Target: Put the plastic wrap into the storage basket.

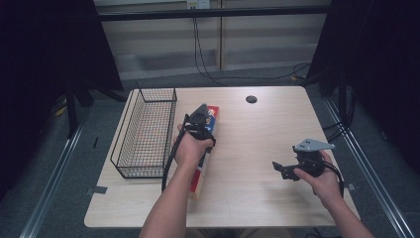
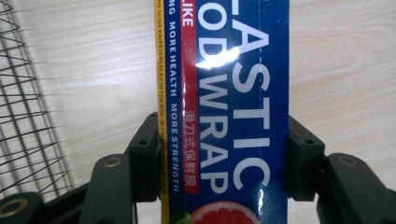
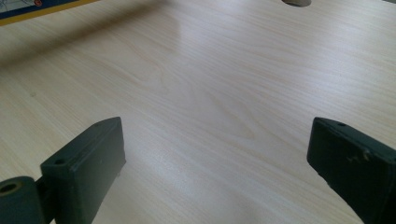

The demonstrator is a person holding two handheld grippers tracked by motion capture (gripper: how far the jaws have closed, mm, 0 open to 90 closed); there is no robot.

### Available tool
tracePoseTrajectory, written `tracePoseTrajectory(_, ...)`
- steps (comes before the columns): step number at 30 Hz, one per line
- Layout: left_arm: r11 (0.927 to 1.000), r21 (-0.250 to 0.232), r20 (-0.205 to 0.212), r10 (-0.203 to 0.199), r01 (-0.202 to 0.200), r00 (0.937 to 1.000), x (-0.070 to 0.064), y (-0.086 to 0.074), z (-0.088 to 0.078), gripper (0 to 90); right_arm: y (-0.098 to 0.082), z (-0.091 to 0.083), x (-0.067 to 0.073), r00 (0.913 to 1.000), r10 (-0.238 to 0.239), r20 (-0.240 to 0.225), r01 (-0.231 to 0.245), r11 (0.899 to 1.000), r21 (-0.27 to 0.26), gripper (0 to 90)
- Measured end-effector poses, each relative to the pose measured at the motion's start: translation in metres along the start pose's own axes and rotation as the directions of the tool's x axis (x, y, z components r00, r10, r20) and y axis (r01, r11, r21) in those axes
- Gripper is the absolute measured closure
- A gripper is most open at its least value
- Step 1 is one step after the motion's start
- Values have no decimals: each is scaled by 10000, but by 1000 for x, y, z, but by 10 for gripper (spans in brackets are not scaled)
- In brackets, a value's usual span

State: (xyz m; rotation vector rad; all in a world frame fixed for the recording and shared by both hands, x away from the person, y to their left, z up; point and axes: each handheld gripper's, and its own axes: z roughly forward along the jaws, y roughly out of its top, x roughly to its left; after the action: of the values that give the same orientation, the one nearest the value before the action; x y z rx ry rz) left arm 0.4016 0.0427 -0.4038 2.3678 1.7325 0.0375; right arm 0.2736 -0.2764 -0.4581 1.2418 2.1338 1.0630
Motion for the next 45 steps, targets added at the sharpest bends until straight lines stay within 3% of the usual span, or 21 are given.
tracePoseTrajectory(18,9997,-33,247,-249,250,9994,9,4,-19,434,0,-1,-1,10000,-31,45,31,10000,-24,41)
tracePoseTrajectory(28,9998,18,147,-197,197,9997,14,4,-26,433,1,-1,0,10000,29,51,-29,10000,-41,41)
tracePoseTrajectory(34,9990,-114,103,-436,437,9990,18,5,-31,433,1,-1,-1,9999,-54,121,55,10000,-73,41)
tracePoseTrajectory(45,9986,-130,48,-517,518,9987,27,5,-42,433,1,-1,-1,9999,-97,77,98,9999,-45,41)
